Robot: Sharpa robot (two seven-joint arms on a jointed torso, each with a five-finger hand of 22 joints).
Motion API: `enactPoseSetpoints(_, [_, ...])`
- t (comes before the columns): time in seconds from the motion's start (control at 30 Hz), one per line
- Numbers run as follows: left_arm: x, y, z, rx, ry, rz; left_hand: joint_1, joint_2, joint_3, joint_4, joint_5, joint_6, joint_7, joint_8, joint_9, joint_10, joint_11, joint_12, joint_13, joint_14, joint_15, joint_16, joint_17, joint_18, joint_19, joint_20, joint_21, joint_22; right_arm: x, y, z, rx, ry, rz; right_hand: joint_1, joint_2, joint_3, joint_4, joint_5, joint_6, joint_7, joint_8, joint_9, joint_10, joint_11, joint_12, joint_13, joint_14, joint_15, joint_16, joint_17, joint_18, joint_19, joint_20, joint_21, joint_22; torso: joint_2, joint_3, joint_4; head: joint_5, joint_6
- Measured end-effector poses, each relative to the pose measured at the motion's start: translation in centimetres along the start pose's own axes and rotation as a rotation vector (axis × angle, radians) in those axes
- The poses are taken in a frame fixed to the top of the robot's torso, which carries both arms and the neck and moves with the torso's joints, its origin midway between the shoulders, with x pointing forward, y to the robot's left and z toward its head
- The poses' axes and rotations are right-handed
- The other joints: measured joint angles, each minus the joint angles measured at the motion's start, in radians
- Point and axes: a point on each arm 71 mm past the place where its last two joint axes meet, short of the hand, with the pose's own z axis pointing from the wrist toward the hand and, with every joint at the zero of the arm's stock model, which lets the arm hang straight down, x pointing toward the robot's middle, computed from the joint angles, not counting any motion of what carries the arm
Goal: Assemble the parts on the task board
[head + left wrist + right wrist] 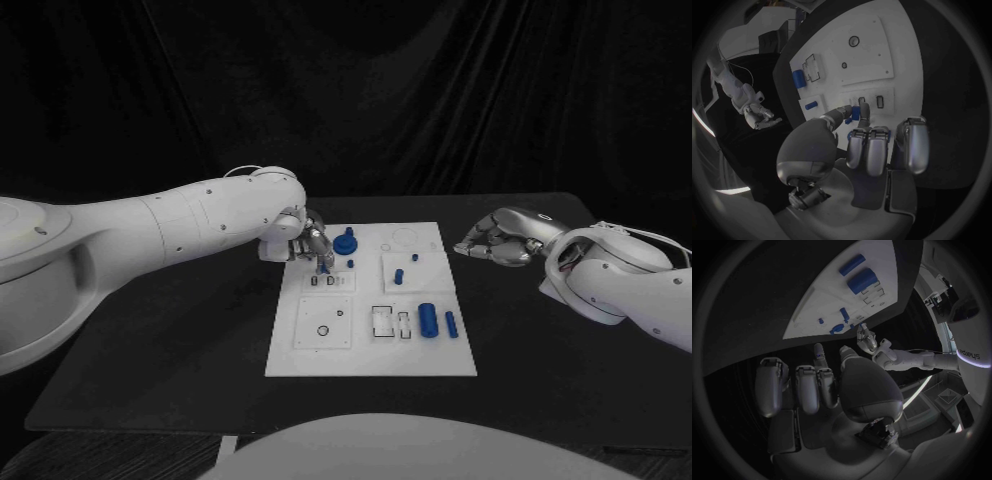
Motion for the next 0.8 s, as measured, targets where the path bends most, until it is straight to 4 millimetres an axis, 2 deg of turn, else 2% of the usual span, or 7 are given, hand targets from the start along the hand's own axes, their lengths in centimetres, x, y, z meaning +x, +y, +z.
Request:
enactPoseSetpoints(0.13, [-0.2,0.0,0.2,-0.009,0.008,-0.002,-0.008,-0.002,0.000,0.000,-0.025,0.007,-0.007,-0.013,-0.009,0.000,0.000,0.000,0.000,0.000,0.000,0.000,0.000,0.000,0.000,0.000,0.000,0.000,0.0,0.0,0.0,0.000,0.000,0.000,0.001,0.001,0.000,0.000,0.000,0.000,0.000,0.000,0.000,0.000,0.000,0.000,0.000,0.000,0.000,0.000,0.000,0.000,0.000,0.000,0.000,0.000,0.001,-0.0003,0.0000,0.000,0.000])
enactPoseSetpoints(0.17, [-0.2,0.0,0.2,-0.011,0.009,-0.003,-0.012,-0.001,0.029,-0.029,-0.028,0.011,-0.003,-0.013,-0.011,0.000,0.000,0.000,0.000,0.000,0.000,0.000,0.000,0.000,0.000,0.000,0.000,0.000,0.0,0.0,0.0,0.000,0.000,0.000,0.001,0.001,0.000,0.000,0.000,0.000,0.000,0.000,0.000,0.000,0.000,0.000,0.000,0.000,0.000,0.000,0.000,0.000,0.000,0.000,0.000,0.000,0.002,-0.0004,0.0001,0.000,0.000])
enactPoseSetpoints(0.2, [-0.2,0.1,0.3,-0.012,0.010,-0.004,-0.019,-0.002,0.036,-0.036,-0.028,0.011,-0.003,-0.013,-0.012,0.000,0.000,0.000,0.000,0.000,0.000,0.000,0.000,0.000,0.000,0.000,0.000,0.000,0.0,0.0,0.0,0.000,0.000,0.000,0.001,0.001,0.000,0.000,0.000,0.000,0.000,0.000,0.000,0.000,0.000,0.000,0.000,0.000,0.000,0.000,0.000,0.000,0.000,0.000,0.000,0.000,0.002,-0.0005,0.0004,0.000,0.000])
enactPoseSetpoints(0.8, [1.0,-0.1,1.2,-0.017,0.035,-0.007,-0.030,0.005,0.046,-0.046,-0.060,0.012,-0.001,-0.028,-0.022,0.000,0.000,0.000,0.000,0.000,0.000,0.000,0.000,0.000,0.000,0.000,0.000,0.001,0.0,0.0,0.0,0.000,0.001,0.001,0.001,0.001,0.000,0.000,0.000,0.000,0.000,0.000,0.000,0.000,0.000,0.000,0.000,0.000,0.000,0.000,0.000,0.000,0.000,0.000,0.000,0.000,0.000,-0.0006,0.0018,0.001,0.000])
